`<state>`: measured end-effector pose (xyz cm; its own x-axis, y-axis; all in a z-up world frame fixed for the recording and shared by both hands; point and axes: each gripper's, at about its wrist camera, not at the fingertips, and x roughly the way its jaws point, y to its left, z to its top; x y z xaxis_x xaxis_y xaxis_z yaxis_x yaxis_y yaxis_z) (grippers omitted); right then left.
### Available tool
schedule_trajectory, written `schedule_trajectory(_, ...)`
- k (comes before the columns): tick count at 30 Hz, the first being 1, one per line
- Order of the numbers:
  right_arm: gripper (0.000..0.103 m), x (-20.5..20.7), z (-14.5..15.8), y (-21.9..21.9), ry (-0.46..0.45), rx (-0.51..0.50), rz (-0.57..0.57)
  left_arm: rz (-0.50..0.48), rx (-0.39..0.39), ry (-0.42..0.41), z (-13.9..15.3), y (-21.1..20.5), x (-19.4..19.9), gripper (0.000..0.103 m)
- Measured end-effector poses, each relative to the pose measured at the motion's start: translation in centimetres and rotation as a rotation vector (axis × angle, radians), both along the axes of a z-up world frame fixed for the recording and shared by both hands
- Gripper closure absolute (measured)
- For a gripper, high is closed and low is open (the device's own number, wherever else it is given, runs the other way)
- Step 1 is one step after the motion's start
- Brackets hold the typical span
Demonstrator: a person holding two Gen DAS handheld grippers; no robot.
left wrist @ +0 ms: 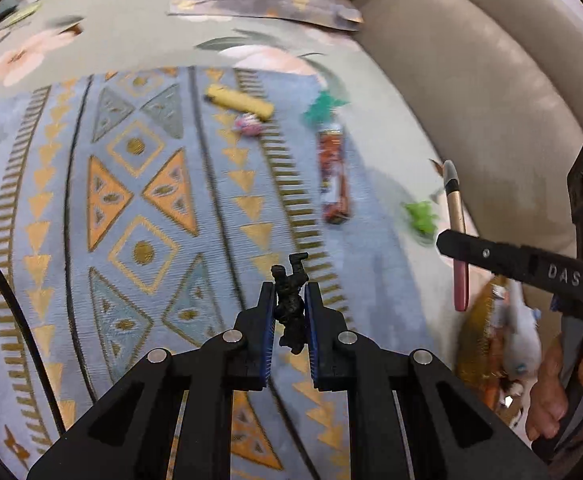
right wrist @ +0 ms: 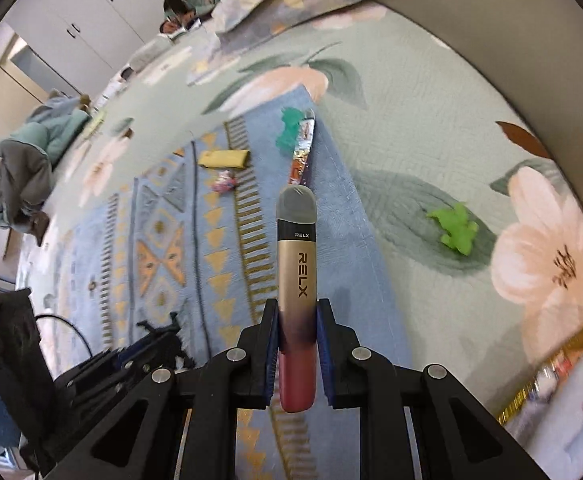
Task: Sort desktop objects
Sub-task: 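Carry the black figurine and RELX pen to the gold tray and release both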
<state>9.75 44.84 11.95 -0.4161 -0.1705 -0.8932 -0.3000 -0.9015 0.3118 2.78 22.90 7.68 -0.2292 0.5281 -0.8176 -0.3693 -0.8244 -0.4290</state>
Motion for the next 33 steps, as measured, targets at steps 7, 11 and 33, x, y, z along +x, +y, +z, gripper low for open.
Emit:
schedule_trajectory(7,0.086,3.6,3.0,-0.8,0.030,-0.029,-0.062,-0.125,0.025,0.063,4.5,3.4,1.9,0.092)
schedule_trajectory(11,0.086,7.8,3.9,0.0,0.012,-0.062,-0.110,-0.226,0.058,0.075,6.3,6.7,4.3,0.092)
schedule_trajectory(33,0.086,27.4,6.6,15.4,-0.082,0.086,-0.665,-0.614,0.281,0.013,9.3,26.0,16.5,0.081)
